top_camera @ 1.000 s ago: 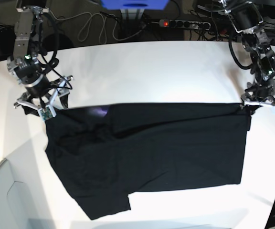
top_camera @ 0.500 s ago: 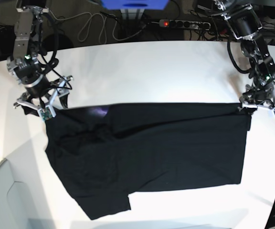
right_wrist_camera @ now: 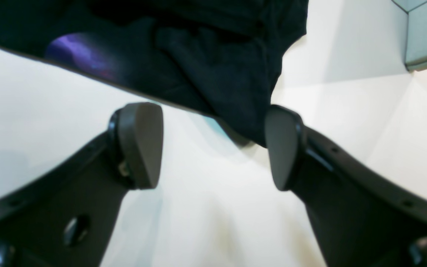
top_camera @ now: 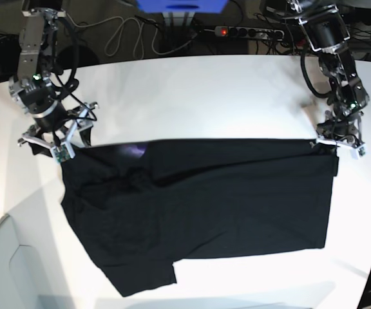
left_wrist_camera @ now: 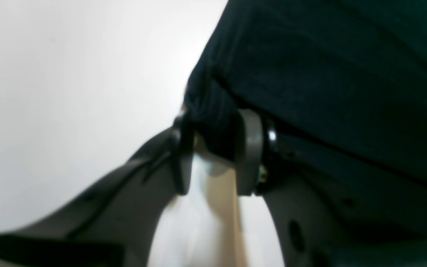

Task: Fold the T-shirt properly
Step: 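Regrasp the folded edge with both grippers at its corners, then drag the folded shirt with both grippers back toward the robot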

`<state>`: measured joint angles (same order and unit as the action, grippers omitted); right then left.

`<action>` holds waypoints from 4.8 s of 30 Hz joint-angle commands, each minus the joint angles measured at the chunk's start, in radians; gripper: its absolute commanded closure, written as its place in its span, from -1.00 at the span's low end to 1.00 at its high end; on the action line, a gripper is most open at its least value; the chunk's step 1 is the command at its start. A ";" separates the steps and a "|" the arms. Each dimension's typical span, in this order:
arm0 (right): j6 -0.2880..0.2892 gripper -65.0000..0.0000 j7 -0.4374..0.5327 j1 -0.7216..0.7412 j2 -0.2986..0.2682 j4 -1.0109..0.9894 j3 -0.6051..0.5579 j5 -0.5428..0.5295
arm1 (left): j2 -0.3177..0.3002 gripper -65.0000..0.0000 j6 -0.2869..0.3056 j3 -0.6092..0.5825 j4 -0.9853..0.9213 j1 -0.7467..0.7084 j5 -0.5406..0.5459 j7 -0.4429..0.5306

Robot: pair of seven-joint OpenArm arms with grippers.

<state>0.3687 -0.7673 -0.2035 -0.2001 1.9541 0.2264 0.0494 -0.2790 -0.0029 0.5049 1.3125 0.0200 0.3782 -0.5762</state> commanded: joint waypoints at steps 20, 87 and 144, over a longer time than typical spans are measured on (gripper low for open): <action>0.008 -0.29 0.015 0.088 -0.014 -0.095 0.037 -0.003 | -0.019 1.00 0.002 0.005 0.014 -0.045 0.012 0.020; 0.008 0.99 0.025 0.252 -0.121 -0.552 0.047 -0.007 | -0.027 1.00 0.002 0.005 0.048 -0.073 0.005 0.018; 0.157 0.98 -0.123 -0.250 -0.187 -0.031 0.270 -0.004 | 0.140 1.00 0.002 0.163 0.540 -0.507 0.012 -0.178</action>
<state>0.5224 -0.8978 -0.4522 -0.3710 1.9083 0.4835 0.0322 -0.1276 0.0078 0.6586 1.8336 -0.4835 0.3954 -0.7715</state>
